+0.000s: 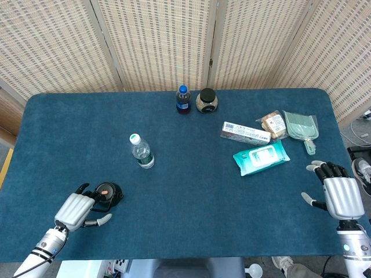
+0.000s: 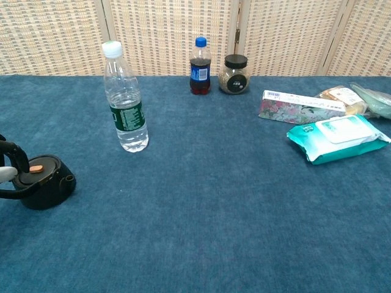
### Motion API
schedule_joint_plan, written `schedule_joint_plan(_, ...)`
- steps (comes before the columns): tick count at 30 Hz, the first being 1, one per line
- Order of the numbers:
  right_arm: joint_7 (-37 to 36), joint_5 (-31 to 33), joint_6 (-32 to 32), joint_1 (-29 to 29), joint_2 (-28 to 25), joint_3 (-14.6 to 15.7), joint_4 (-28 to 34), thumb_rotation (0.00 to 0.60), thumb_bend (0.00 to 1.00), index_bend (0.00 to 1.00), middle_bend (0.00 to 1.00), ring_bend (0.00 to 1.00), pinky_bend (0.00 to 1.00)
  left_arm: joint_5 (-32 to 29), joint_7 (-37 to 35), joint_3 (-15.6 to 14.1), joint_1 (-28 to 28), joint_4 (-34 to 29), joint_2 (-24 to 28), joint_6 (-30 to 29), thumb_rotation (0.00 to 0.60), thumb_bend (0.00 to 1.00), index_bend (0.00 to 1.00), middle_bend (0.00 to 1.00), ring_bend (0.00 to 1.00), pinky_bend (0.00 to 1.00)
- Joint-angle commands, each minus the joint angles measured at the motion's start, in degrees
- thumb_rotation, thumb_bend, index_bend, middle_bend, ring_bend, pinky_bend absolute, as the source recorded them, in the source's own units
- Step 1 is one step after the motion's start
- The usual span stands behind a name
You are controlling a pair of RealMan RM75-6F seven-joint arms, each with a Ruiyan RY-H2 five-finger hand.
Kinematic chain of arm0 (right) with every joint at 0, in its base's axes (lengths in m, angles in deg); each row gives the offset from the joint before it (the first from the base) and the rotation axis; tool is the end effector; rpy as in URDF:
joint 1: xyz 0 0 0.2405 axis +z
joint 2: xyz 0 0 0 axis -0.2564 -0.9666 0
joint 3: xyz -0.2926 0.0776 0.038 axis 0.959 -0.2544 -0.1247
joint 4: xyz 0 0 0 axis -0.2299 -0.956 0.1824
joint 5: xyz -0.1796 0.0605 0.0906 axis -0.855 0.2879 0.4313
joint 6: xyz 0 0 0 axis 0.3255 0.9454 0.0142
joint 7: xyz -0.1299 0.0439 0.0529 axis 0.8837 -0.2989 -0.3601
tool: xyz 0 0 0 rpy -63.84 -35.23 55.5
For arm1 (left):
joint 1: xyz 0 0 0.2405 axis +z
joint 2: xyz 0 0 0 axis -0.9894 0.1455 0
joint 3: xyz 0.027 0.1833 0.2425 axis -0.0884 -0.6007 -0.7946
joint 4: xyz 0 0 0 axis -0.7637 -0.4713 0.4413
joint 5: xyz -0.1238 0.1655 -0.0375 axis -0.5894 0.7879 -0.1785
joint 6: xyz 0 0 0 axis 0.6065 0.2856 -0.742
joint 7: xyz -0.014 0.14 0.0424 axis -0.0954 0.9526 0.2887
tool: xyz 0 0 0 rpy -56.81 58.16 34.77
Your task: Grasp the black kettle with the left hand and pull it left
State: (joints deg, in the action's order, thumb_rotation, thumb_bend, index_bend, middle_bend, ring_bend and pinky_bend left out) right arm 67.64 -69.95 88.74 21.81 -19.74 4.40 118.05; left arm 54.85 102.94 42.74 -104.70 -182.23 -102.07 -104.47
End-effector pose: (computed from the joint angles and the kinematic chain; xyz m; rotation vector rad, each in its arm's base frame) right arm -0.3275 -0.2096 0.1852 1.3937 -0.7627 0.8167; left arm -0.2711 0.2346 0.0936 -1.9134 -0.9324 -0.6541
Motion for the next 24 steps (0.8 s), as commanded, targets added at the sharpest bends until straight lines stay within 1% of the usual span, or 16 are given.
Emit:
schedule_joint_plan(1,0.00,0.00,0.00,0.00,0.00,0.01,0.00,0.600,0.14,0.32,0.28,0.22,0.25,-0.07,0.21,0.00,0.10,-0.19,-0.05,-0.09,0.010,0.15,0.32,0.31,0.30,0.07)
schedule_joint_plan(6,0.00,0.01,0.02,0.01,0.00,0.02,0.00,0.600,0.14,0.32,0.28,0.22,0.25,-0.24,0.62,0.13,0.25,-0.32,-0.25,-0.28,0.011,0.15,0.33,0.33,0.30,0.07)
schedule_joint_plan(16,0.00,0.02,0.04,0.03,0.00,0.05,0.00,0.600,0.14,0.32,0.28,0.22,0.25,-0.77,1.54,0.02,0.64,-0.76,-0.38,-0.48,0.011,0.15,0.37,0.38,0.34,0.07)
schedule_joint_plan(24,-0.01,0.03,0.05,0.04,0.00,0.06,0.00,0.600,0.14,0.32,0.28,0.22,0.25,-1.31,1.21,0.15,0.69,-0.24,-1.02,-0.12,0.014,0.15,0.37,0.39,0.34,0.07)
